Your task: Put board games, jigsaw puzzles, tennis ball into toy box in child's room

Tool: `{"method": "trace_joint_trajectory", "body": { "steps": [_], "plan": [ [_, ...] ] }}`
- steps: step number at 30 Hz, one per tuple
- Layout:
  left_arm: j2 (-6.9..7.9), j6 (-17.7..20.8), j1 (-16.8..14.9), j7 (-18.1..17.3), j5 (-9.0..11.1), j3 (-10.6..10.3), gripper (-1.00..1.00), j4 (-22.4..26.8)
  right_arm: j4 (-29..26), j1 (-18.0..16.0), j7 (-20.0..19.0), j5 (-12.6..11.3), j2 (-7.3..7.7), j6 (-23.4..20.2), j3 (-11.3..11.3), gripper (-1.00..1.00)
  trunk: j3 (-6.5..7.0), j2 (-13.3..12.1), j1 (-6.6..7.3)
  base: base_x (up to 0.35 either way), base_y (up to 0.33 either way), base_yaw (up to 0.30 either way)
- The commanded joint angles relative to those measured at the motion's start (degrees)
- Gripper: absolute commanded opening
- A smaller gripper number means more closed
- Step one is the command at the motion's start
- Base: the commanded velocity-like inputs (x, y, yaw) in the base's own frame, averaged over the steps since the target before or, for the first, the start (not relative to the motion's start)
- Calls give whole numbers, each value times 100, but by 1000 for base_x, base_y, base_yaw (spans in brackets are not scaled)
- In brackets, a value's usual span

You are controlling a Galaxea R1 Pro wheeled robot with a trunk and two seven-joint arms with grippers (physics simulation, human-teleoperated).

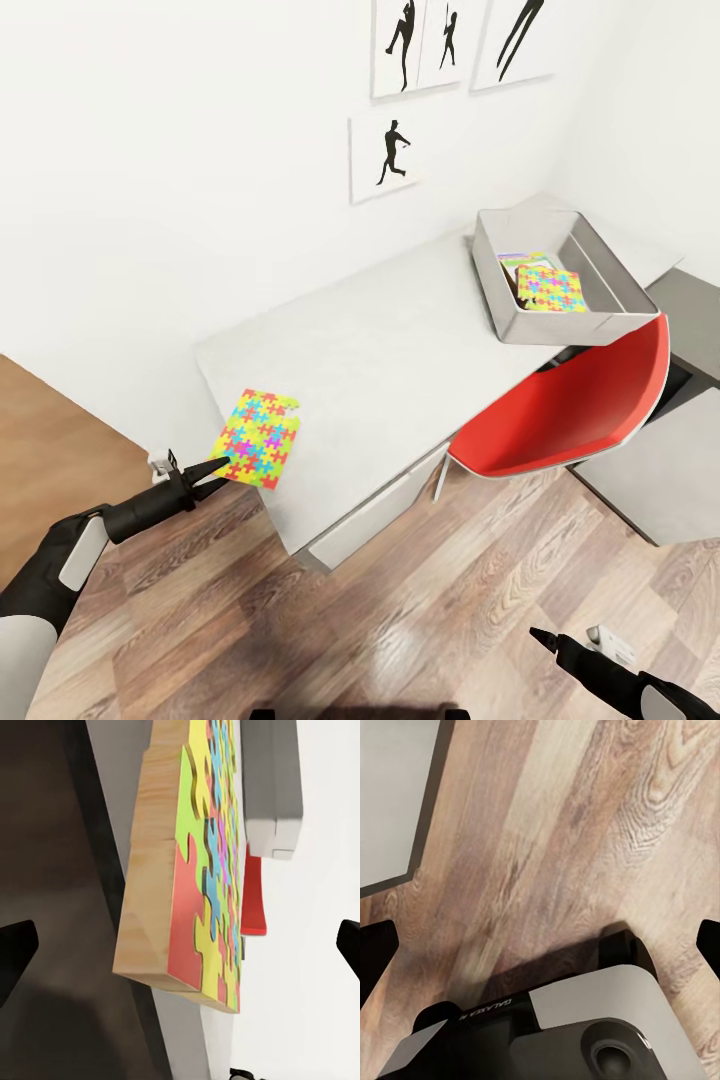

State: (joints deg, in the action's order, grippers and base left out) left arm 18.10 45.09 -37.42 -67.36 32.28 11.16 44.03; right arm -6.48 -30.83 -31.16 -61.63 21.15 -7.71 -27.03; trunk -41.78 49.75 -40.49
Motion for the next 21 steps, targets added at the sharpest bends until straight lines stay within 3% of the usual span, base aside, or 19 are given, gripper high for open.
{"method": "trace_joint_trajectory", "body": {
  "steps": [1, 21],
  "plan": [
    [1, 43, -2, -5, 18, 0, 100, 0, -2, -4, -13, -60, 3, -38, -26, 100, -4, 4, -1, 0, 0, 0],
    [6, 46, -2, -21, 58, 29, 100, 0, -2, -2, -13, -60, 2, -38, -30, 100, -4, 4, -1, 0, 0, 0]
  ]
}}
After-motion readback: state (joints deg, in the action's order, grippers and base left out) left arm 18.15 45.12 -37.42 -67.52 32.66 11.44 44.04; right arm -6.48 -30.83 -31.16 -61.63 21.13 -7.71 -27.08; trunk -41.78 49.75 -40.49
